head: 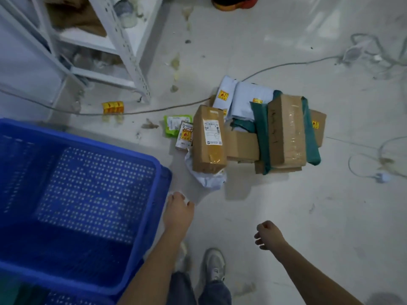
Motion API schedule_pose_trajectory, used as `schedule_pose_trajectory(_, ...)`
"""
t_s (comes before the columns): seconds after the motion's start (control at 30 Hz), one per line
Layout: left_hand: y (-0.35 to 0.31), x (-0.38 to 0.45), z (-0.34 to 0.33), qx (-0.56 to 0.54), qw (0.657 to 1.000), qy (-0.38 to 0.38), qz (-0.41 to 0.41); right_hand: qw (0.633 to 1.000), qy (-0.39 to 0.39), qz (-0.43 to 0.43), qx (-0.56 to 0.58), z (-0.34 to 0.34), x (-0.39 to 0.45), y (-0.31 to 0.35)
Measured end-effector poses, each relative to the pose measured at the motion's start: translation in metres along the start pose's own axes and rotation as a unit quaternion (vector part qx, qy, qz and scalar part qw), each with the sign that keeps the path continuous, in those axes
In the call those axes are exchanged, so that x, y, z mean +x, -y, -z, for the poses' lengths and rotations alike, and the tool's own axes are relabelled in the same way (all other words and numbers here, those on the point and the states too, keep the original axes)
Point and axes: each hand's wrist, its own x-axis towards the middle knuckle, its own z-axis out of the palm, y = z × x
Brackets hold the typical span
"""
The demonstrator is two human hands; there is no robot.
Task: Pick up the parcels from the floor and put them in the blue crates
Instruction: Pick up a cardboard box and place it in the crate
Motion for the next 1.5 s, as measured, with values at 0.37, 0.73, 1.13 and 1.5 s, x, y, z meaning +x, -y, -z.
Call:
schedule_pose_trajectory(0.37,-0.04,0.093,-0.011,-0.039,0.981,0.172,0.076,0.998,0.021,-0.006,0.06,-0.016,0.051,0.079)
schedule_pose_trajectory(0.73,-0.088,0.187,-0.012,-0.182,0.962,0.181,0.098,0.998,0.04,0.041,0.014,-0.051,0.12,0.168)
schedule_pose_trajectory(1.13,-0.075,0.213,-0.056,-0.239,0.949,0.181,0.103,0.991,0.093,0.071,0.071,-0.062,0.158,0.187)
schedule_pose_trajectory(1.5,-0.061,0.188,-0.05,-0.394,0.889,0.099,0.21,0.978,0.121,0.081,0.149,-0.046,0.131,0.181)
